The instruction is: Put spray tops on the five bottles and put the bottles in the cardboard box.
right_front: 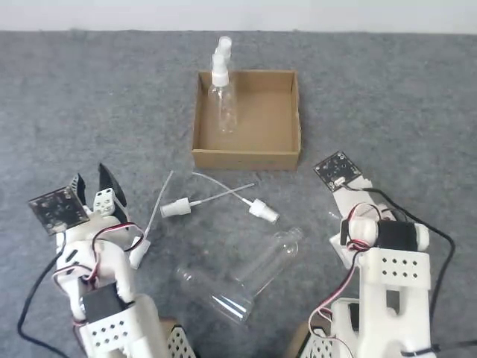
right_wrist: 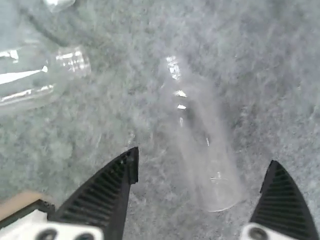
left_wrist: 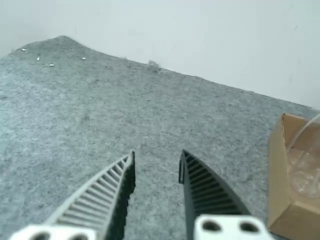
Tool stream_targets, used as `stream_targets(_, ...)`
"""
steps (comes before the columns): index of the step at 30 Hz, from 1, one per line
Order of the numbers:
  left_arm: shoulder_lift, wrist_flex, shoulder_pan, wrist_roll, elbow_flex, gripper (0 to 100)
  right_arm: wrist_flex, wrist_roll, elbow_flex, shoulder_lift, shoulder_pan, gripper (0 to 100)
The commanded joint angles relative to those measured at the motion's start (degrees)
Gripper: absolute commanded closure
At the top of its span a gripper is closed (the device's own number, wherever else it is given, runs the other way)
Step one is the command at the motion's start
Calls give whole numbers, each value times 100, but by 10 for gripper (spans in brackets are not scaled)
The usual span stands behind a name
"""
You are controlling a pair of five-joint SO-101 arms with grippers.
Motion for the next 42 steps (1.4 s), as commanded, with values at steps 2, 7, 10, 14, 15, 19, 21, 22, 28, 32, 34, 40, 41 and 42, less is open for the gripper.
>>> stream_targets(2, -79, -167, 0, -35, -48, 862, 84, 273, -88, -119, 48, 664)
stream_targets(7, -79, -167, 0, -44, -48, 862, 75, 466, -97, -110, 48, 665)
stream_targets(10, -79, -167, 0, -44, -48, 862, 75, 571, -97, -110, 48, 665)
stream_targets(14, -79, -167, 0, -44, -48, 862, 66, 695, -97, -110, 40, 665)
stream_targets(15, -79, -167, 0, -44, -48, 862, 66, 721, -105, -110, 40, 665)
stream_targets(19, -79, -167, 0, -44, -48, 862, 101, 703, -246, -40, -48, 665)
stream_targets(21, -79, -167, 9, -44, -48, 862, 233, 703, -422, 189, -154, 665)
stream_targets(22, -79, -167, 9, -44, -48, 862, 295, 695, -536, 365, -242, 665)
stream_targets(28, -79, -167, 9, -44, -48, 862, 312, 686, -1213, 1578, -338, 665)
stream_targets(32, -79, -255, 9, -44, -4, 862, 303, 721, -1635, 2325, -347, 665)
stream_targets(34, -79, -352, 9, -44, 48, 862, 251, 721, -1802, 2642, -347, 665)
stream_targets(40, -79, -378, 9, -44, 66, 862, -242, 730, -1943, 3407, -312, 671)
stream_targets(41, -79, -378, 9, -44, 66, 862, -321, 730, -1943, 3495, -312, 683)
stream_targets(42, -79, -378, 9, -44, 66, 862, -418, 730, -1943, 3582, -312, 700)
